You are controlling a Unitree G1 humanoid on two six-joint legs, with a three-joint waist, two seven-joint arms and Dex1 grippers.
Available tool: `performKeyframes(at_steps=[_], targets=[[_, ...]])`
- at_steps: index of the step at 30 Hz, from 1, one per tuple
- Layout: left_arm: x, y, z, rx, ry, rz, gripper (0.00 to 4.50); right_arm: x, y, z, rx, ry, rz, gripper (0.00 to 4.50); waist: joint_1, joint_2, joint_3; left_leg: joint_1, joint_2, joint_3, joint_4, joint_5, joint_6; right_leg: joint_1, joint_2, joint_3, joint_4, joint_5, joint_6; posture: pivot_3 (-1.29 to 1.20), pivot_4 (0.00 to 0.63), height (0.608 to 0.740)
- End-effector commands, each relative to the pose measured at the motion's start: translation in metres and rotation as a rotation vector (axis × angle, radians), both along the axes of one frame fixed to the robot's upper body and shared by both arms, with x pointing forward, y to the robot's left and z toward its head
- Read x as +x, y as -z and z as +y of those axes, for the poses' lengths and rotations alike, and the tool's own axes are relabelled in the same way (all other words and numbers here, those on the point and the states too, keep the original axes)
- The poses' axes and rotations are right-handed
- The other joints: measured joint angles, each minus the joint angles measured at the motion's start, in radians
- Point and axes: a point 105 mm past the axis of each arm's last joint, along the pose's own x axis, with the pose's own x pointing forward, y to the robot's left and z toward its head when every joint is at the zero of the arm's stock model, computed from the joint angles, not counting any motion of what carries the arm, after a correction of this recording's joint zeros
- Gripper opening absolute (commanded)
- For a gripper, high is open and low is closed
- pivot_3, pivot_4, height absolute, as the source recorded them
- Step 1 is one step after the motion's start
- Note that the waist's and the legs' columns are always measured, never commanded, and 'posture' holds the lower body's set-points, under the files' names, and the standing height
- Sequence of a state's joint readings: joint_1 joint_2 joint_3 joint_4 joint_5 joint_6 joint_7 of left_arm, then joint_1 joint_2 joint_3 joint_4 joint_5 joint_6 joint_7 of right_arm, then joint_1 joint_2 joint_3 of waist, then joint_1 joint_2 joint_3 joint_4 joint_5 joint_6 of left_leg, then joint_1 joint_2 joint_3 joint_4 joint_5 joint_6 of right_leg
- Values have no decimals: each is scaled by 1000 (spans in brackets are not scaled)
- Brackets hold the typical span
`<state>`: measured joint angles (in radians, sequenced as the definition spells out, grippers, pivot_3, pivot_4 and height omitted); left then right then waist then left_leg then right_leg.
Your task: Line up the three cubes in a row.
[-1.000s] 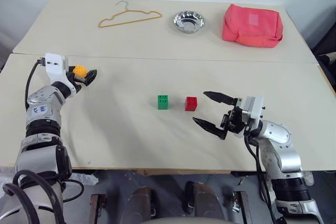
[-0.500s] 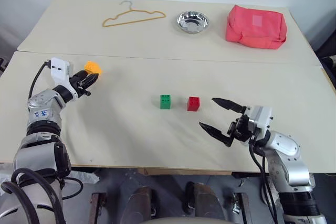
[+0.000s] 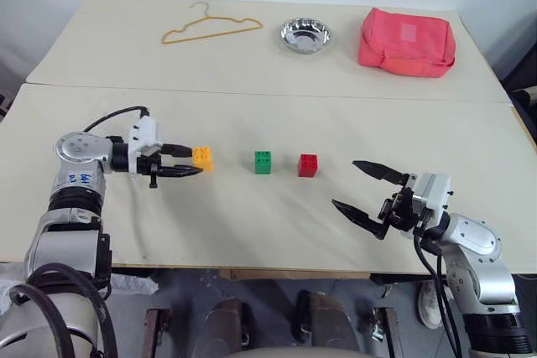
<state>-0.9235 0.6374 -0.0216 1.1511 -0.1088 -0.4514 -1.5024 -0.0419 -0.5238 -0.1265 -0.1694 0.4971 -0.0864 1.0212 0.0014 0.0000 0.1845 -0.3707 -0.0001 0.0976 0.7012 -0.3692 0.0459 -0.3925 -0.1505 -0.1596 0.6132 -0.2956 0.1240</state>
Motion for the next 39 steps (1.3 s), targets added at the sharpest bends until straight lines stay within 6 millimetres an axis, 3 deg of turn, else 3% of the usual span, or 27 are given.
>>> performKeyframes(at_steps=[1,9,18,19,27,30,33,39], targets=[[-7,1,-11,75,138,24,1454,-3,-10,-3,-6,-6,-40,4500,1,0,0,-1,0,0,0,0,0,0,0,0,0,0,0,0,150,740],[4,1,-30,80,136,13,1454,-10,-9,0,4,10,-34,4500,0,0,0,-1,0,0,0,0,0,0,0,0,0,0,0,0,150,740],[7,0,-27,101,98,52,1454,-18,-3,0,10,19,0,4500,-2,0,0,0,0,0,1,0,1,0,0,0,0,0,0,0,150,740],[8,0,-25,109,94,50,2181,-18,-3,0,11,17,5,4500,-2,0,0,0,0,0,1,0,1,0,0,0,0,0,0,0,150,740],[2,-28,-1,-86,42,-21,4487,-11,-5,-10,-42,-94,32,4500,-6,0,0,0,5,0,1,0,1,0,0,0,0,0,0,0,150,740],[-6,-27,20,-127,-23,-38,4487,-2,-7,-20,-66,-130,42,4500,-8,0,0,0,5,0,1,0,1,0,0,0,1,0,0,0,150,740],[-21,-17,54,-132,-181,-78,4487,13,-12,-33,-90,-202,48,4500,-23,0,0,1,6,0,1,0,1,0,0,1,1,0,0,0,150,740],[-34,-32,70,-255,-293,-136,4487,27,-23,-50,-109,-265,27,4500,-6,0,0,0,8,-6,6,0,1,0,0,1,7,0,0,0,150,740]])
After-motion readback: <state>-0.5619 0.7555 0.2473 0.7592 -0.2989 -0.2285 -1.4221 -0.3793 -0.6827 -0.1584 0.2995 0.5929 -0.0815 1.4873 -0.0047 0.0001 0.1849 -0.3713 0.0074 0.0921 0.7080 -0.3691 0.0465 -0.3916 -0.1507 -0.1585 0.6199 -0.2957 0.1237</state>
